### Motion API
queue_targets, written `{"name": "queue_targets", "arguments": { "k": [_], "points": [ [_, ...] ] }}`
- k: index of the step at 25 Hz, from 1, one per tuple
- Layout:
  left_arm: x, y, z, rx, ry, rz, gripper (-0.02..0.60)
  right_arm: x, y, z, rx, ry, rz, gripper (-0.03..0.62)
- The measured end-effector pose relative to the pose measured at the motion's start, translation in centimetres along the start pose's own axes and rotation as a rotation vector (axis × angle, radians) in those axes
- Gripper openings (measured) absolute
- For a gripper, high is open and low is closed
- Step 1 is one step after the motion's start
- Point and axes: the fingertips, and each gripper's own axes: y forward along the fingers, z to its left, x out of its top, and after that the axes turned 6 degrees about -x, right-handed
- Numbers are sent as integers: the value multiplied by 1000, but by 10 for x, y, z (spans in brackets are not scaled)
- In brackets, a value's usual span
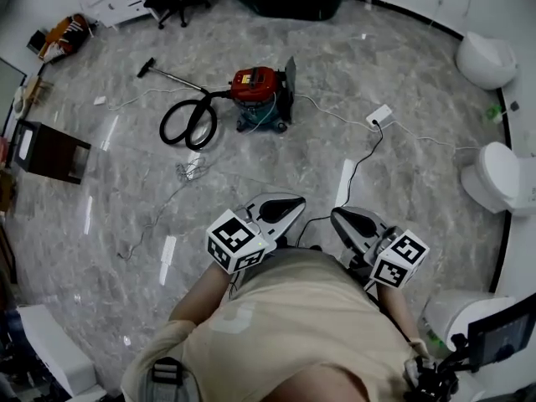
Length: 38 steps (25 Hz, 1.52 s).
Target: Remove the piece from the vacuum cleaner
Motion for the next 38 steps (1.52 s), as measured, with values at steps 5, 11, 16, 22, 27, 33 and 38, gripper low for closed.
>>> {"name": "queue_targets", "arguments": {
  "k": [5,11,16,22,27,33,38],
  "points": [
    [13,-33,57,28,-32,-57,5,9,54,2,-56,-100,73,3],
    [20,-75,121,46,-75,-117,5,16,127,13,-78,-191,163,3],
    [24,-116,167,85,-83,-177,4,19,170,7,-112,-85,195,3],
    [19,-163,205,161,-124,-208,5,13,211,-2,-192,-11,269,3],
    [18,-171,210,189,-136,-215,5,13,241,-3,-143,-9,326,3],
    [13,-163,236,253,-171,-215,5,20,265,-21,-87,-76,374,3],
    [36,-127,260,280,-179,-182,5,43,278,-65,-57,-16,381,3]
  ]
}}
